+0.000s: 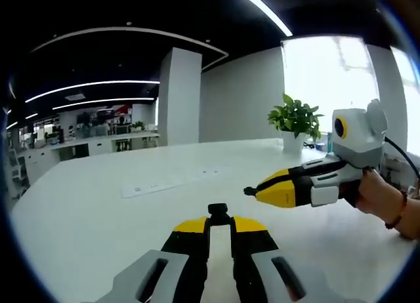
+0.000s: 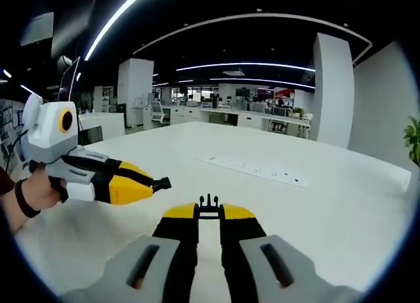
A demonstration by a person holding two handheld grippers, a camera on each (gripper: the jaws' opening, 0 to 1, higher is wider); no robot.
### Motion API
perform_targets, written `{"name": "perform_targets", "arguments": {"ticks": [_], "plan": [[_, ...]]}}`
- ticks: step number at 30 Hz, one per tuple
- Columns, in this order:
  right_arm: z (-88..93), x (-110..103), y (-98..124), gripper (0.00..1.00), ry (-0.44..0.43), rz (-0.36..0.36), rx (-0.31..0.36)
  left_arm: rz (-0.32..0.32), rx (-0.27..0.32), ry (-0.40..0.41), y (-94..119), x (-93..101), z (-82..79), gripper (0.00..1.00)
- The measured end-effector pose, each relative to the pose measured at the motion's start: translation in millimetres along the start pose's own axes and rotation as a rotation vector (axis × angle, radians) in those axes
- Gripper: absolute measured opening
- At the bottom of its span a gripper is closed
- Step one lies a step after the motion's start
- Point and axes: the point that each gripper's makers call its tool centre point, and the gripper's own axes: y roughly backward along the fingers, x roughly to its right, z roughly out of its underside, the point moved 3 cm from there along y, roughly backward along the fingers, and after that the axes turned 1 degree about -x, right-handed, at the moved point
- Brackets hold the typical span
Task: Snap the two parts of the plastic buckle together until the buckle closes and remains connected.
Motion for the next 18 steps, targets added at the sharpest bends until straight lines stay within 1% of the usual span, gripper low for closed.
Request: {"name": "perform_targets", "arguments": {"ticks": [5,13,18], "plan": [[0.1,-0.7,-0.3,0.10,0.005,0.001,-0.002,0.009,-0.001,0.013,0.0,0.1,0.0,0.10],[0.2,-1.4,-1.3,0.10,0.017,0.003,-0.006,0.005,-0.012,0.030,-0.2,-2.8,4.4,0.10],[-1.8,-2.5,-0.5,0.10,0.015,0.001,0.000,0.007,-0.003,0.022,1.9,0.4,0.6,0.10]]}}
